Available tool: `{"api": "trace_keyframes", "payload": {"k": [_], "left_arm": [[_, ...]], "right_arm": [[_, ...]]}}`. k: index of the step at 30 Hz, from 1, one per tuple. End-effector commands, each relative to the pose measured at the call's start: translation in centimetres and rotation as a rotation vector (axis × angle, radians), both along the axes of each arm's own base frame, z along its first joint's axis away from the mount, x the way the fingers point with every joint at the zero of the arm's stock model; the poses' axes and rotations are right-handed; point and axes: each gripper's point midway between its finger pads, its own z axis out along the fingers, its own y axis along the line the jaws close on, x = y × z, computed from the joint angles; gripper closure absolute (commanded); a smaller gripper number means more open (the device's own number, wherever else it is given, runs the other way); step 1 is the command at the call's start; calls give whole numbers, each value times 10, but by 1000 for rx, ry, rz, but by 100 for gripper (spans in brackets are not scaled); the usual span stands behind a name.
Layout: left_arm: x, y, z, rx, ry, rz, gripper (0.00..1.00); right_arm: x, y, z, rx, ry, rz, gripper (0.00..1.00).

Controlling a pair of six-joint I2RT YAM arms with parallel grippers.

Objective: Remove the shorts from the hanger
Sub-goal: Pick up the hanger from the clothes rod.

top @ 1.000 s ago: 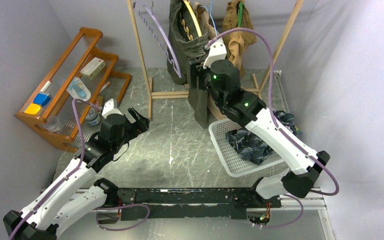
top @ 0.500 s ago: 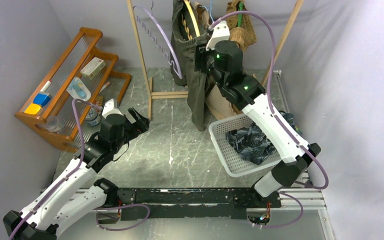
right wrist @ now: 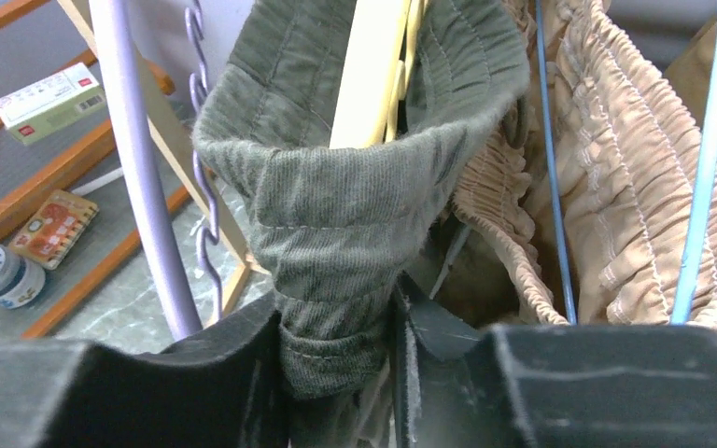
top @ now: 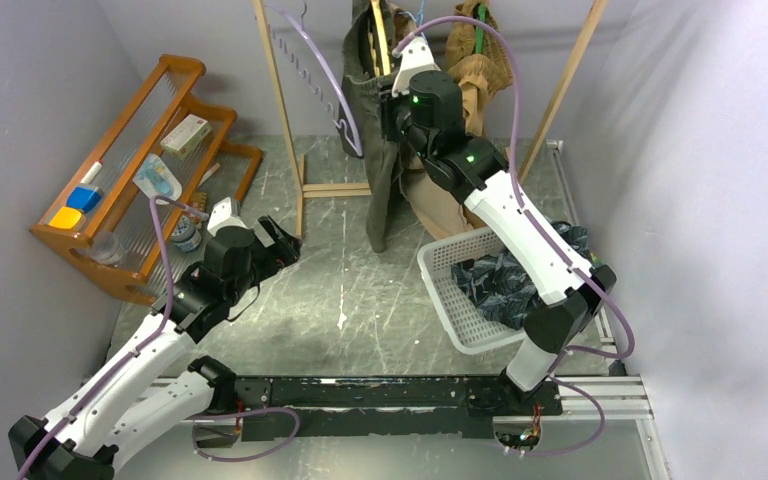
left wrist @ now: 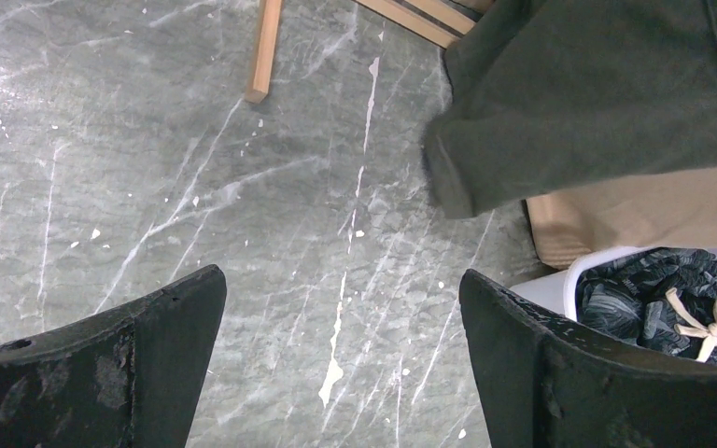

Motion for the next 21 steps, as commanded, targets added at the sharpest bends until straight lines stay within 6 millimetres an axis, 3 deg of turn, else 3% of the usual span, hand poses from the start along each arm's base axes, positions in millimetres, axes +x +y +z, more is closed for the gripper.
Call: {"api": "trace_keyframes", "payload": {"k": [1, 5, 12, 21], "left_arm": [[1, -5, 17, -21, -27, -20, 1], [3, -6, 18, -19, -28, -19, 1], [3, -10, 17, -26, -18, -33, 1], [-1, -6, 19, -36, -26, -20, 1]], "right_arm": [[-2, -5, 17, -3, -51, -7, 67], [-6, -6, 25, 22, -81, 7, 85], [-11, -7, 34, 70, -110, 12, 100], [-20, -22, 56, 161, -217, -27, 100]]}}
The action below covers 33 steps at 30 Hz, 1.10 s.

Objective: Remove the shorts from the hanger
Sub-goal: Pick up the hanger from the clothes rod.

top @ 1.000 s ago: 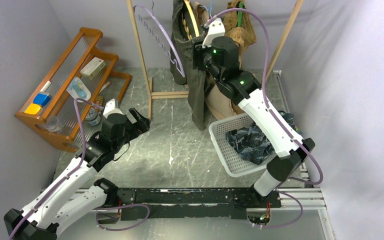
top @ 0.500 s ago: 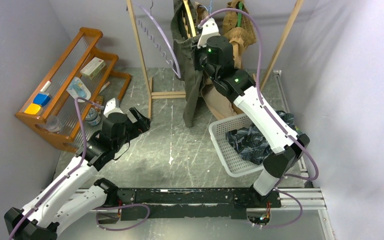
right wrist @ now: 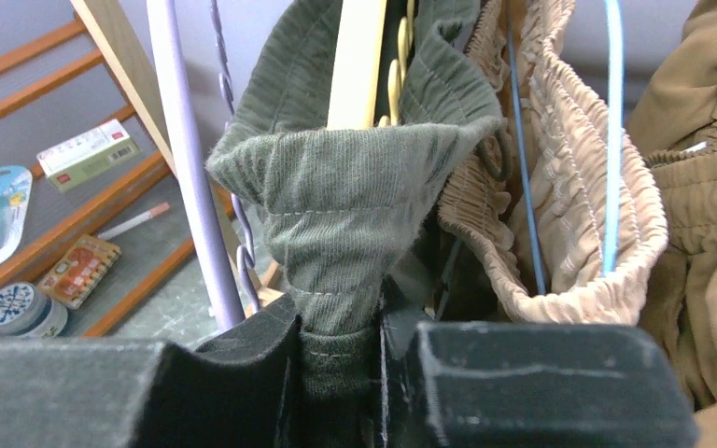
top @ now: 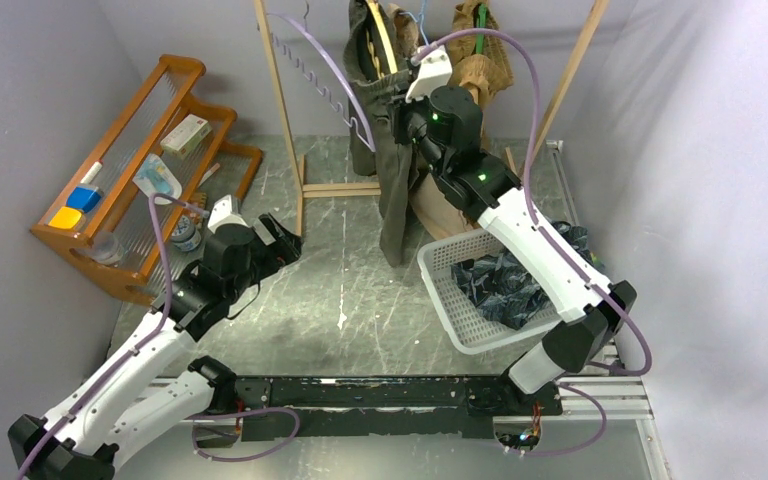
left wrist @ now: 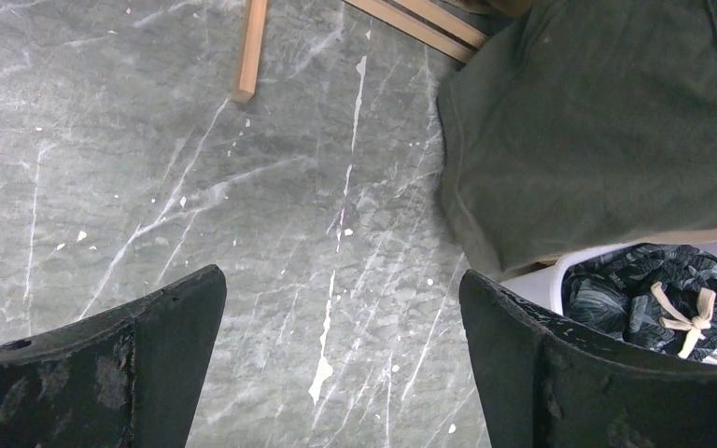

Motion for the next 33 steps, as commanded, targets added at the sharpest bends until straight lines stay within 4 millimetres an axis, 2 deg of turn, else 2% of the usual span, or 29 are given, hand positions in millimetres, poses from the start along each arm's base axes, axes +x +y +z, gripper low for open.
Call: {"api": "trace_keyframes", "payload": {"k": [1, 10, 16, 23, 33], "left_arm": [[-3, 0, 15, -24, -29, -4, 1], [-4, 0, 14, -30, -27, 0, 1], [-4, 1, 13, -30, -27, 1, 1], [-4, 1, 13, -31, -31, 4, 1], [-2, -1, 14, -35, -32, 2, 1]], "right_arm": [[-9, -15, 41, 112, -129, -37, 100], [-7, -10, 44, 160, -159, -27, 100], [-12, -8, 55, 214, -201, -4, 100], [-16, -4, 52, 245, -225, 34, 100], [-21, -2, 74, 277, -367, 65, 100]]}}
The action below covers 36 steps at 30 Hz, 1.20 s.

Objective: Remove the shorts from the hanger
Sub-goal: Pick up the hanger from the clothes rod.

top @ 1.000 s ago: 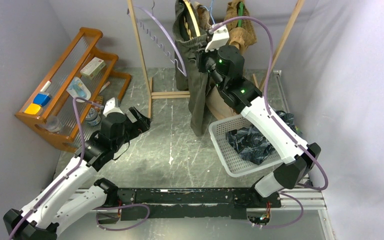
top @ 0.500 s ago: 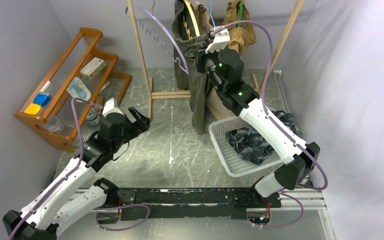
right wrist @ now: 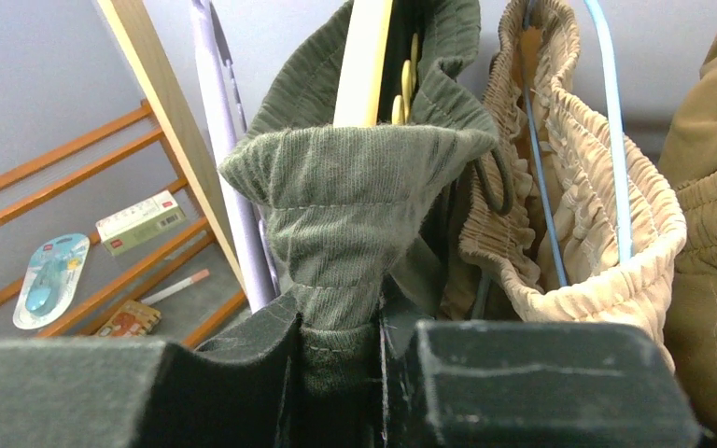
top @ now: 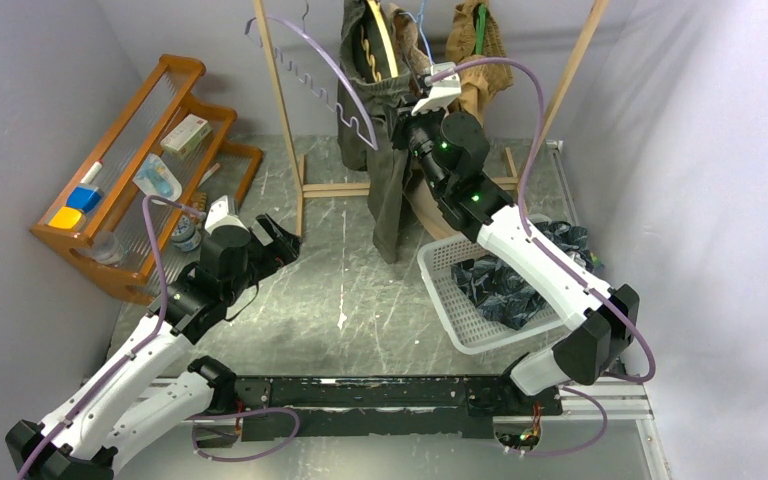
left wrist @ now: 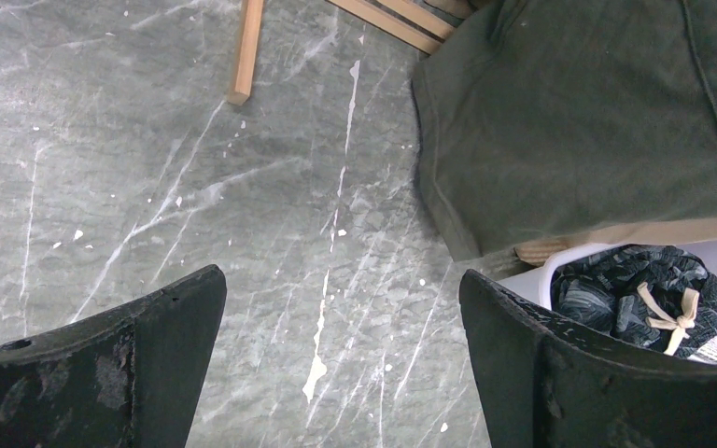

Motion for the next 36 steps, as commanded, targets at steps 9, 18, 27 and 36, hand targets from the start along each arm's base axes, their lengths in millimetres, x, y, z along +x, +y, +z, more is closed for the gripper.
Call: {"api": "trace_keyframes", "payload": {"k": [9, 18, 27, 36], "left_arm": [[2, -3, 7, -9, -12, -3, 1], [2, -1, 6, -2, -11, 4, 1], [5, -7, 5, -11, -3, -14, 1], [3, -1, 8, -4, -4, 9, 1]], "right_arm": [[-19, 1, 83, 122, -260, 31, 100], [-31, -15, 62, 95, -160, -3, 100], [-39, -27, 31, 43, -40, -24, 100], [-69, -28, -42, -6, 184, 66, 100]]}}
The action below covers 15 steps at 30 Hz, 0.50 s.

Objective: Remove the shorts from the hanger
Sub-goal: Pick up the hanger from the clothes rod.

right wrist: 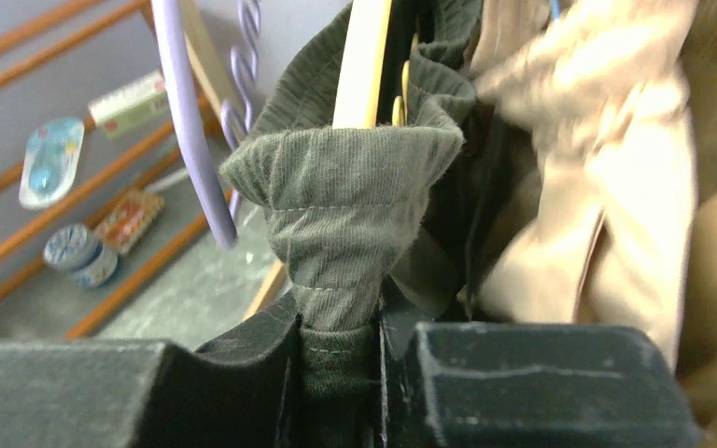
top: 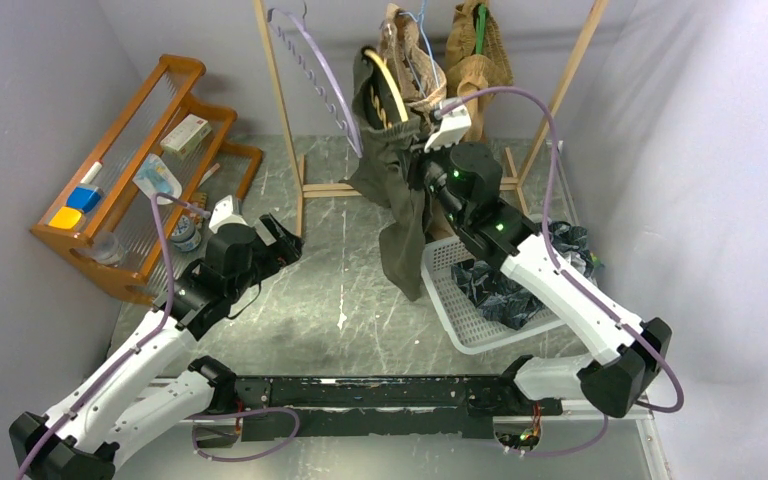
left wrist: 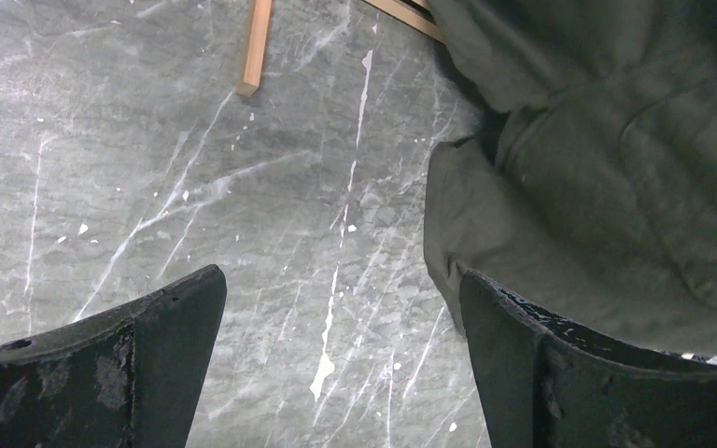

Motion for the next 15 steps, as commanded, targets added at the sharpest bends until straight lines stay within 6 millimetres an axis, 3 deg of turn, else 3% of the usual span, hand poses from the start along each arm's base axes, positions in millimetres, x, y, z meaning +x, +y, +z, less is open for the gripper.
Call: {"api": "trace_keyframes", "payload": {"k": [1, 15], "left_arm": [[0, 2, 18, -22, -37, 15, 1], [-2, 16, 20, -64, -52, 114, 1]], "right_arm": [[-27, -7, -8, 65, 59, 46, 100], [-129, 9, -140, 23, 389, 441, 100]]}}
